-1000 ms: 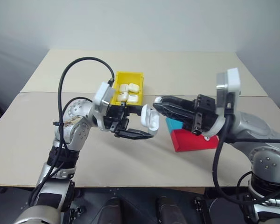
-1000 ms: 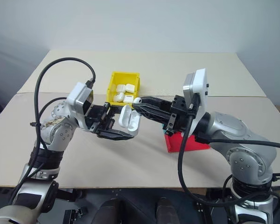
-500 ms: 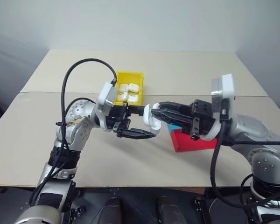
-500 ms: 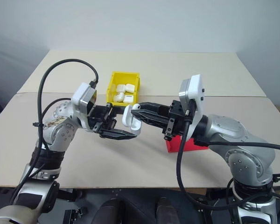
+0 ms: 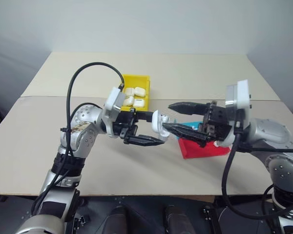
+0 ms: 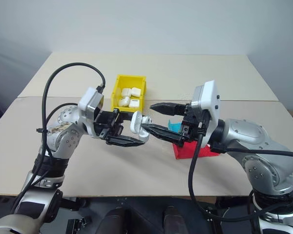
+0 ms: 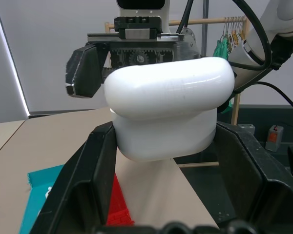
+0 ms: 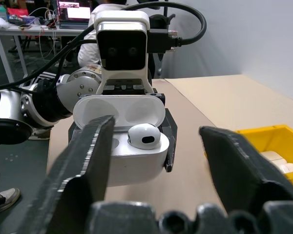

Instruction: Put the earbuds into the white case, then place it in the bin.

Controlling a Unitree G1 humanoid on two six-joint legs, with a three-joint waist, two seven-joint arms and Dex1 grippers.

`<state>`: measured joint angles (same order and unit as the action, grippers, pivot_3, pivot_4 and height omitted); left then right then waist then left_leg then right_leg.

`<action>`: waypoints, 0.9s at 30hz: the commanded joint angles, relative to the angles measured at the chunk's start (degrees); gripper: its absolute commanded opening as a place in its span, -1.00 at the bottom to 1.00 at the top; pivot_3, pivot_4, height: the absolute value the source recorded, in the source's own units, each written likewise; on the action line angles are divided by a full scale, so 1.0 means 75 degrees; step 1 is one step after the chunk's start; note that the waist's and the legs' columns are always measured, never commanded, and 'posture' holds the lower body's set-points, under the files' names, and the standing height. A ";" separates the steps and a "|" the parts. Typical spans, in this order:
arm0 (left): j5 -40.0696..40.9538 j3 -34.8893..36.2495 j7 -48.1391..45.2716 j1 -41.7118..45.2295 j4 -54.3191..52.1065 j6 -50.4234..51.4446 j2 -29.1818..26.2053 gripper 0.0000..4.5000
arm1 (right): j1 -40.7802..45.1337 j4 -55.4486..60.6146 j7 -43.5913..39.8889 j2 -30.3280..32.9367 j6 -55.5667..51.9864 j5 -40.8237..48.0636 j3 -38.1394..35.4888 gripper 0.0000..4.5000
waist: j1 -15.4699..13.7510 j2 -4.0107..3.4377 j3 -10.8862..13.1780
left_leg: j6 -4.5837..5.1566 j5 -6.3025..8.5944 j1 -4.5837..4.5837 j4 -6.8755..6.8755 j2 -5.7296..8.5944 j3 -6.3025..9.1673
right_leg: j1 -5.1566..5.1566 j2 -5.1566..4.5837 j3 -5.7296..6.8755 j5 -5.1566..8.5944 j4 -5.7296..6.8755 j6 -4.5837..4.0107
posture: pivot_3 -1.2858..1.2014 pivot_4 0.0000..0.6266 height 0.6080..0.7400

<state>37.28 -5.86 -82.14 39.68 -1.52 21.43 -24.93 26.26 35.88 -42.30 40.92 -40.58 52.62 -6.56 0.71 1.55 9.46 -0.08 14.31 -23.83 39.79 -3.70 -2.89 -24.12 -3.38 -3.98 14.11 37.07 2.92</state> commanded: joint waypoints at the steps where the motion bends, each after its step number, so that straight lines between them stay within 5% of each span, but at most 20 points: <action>1: 0.0163 0.0218 0.0086 0.0171 -0.0322 -0.0188 0.0098 0.22 | -0.0018 0.0073 -0.0113 0.0078 0.0027 -0.0027 0.0078 0.90 | 0.0002 0.0000 0.0000 | 0.0000 0.0000 0.0000 0.0000 0.0000 0.0000 | 0.0000 0.0000 0.0000 0.0000 0.0000 0.0000 | 0.03 -0.52 1.00; 9: 0.0129 0.0295 0.0109 0.0134 -0.0315 -0.0221 0.0008 0.22 | 0.0556 -0.1288 -0.0969 0.1221 0.0593 -0.1020 -0.0385 0.90 | -0.0007 0.0000 0.0000 | 0.0000 0.0000 0.0000 0.0002 0.0001 -0.0002 | 0.0001 -0.0001 -0.0001 0.0000 0.0000 0.0000 | 0.03 -0.52 1.00; 14: 0.0134 0.0338 0.0214 0.0112 -0.0339 -0.0244 0.0087 0.22 | 0.2013 -0.3486 -0.2864 0.2678 0.2583 -0.4599 0.2169 0.90 | 0.0028 -0.0002 0.0000 | 0.0001 0.0001 0.0003 -0.0005 -0.0001 -0.0009 | -0.0004 -0.0001 -0.0001 0.0001 -0.0006 -0.0001 | 0.03 -0.52 1.00; 20: 0.0092 0.0326 0.0374 0.0117 -0.0354 -0.0341 0.0263 0.22 | 0.4779 -0.7390 -0.4720 0.1340 0.4480 -0.7175 0.4543 0.90 | 0.0236 -0.0004 0.0001 | 0.0001 0.0001 0.0007 -0.0007 -0.0003 -0.0020 | -0.0012 0.0003 -0.0014 0.0000 -0.0001 -0.0002 | 0.03 -0.52 1.00; 27: 0.0087 0.0356 0.0528 -0.0071 -0.0544 -0.0381 0.0271 0.22 | 0.6590 -1.1774 -0.5243 -0.0304 0.6230 -0.8697 0.5368 0.82 | 0.0177 -0.0007 0.0003 | 0.0000 0.0000 -0.0005 -0.0011 -0.0004 -0.0019 | -0.0017 -0.0003 -0.0006 0.0002 -0.0011 -0.0002 | 0.03 -0.52 1.00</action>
<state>37.37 -4.05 -78.65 39.23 -3.30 19.64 -22.85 73.96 -48.63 -81.01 38.25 2.66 -10.66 33.79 2.04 1.50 9.49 -0.08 14.30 -23.89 39.71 -3.73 -3.03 -24.25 -3.41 -4.01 14.12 37.00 2.91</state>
